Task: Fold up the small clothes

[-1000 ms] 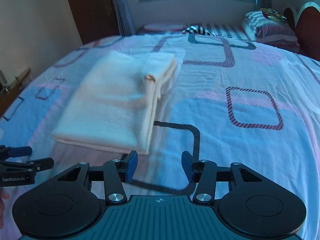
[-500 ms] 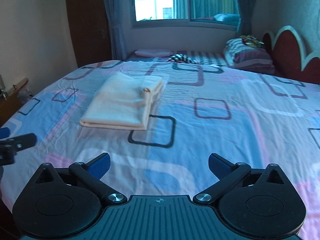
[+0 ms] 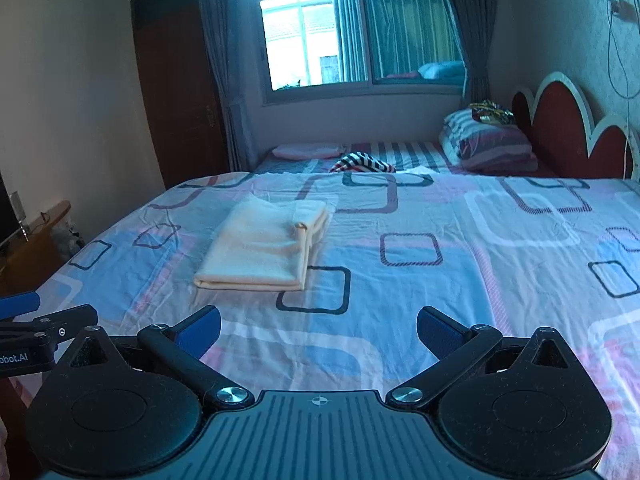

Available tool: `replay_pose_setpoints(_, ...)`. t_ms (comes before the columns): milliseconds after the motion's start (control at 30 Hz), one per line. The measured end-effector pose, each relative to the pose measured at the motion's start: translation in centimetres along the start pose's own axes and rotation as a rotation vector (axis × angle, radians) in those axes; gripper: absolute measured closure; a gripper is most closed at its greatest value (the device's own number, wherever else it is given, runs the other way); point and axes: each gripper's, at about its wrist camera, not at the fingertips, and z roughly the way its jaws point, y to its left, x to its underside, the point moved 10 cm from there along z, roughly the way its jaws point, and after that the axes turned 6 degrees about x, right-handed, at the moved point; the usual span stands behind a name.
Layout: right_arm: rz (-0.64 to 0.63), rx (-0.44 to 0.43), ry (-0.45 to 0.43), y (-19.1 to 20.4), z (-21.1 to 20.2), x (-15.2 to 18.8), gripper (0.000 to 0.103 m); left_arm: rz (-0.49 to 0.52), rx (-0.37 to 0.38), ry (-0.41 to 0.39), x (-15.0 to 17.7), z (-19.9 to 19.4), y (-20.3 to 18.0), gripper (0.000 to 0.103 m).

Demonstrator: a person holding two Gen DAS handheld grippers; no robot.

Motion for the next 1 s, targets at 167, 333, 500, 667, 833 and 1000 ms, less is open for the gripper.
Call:
replay_pose_setpoints(167,-0.014,-0.007,-0.013,0.4,-0.8,-0.2,0.0,0.003,0.0,-0.007,-0.1,-0.5,-0.1,0.001)
replay_pose_setpoints(333,-0.012,-0.023,-0.024,0.8,-1.1,-0.5,0.0,0.006,-0.002,-0.017,-0.4,-1.1,0.3,0.001)
replay_pose_setpoints(500,-0.026,-0.032,-0.034,1.3,-1.2,-0.9,0.0,0.007,-0.005,-0.024,-0.7,-1.2,0.6,0.001)
replay_pose_setpoints(667,-0.036,-0.032,-0.036,1.5,-1.0,-1.0,0.0,0.005,-0.006,-0.026,-0.8,-1.1,0.7,0.001)
replay_pose_setpoints(833,-0.037,-0.029,-0.037,1.5,-1.0,-1.0,0.0,0.005,-0.002,-0.027,-0.9,-1.1,0.7,0.001)
replay_pose_setpoints(1000,-0.038,-0.03,-0.039,1.4,-1.0,-1.0,0.0,0.004,-0.004,-0.027,-0.8,-1.1,0.7,0.001)
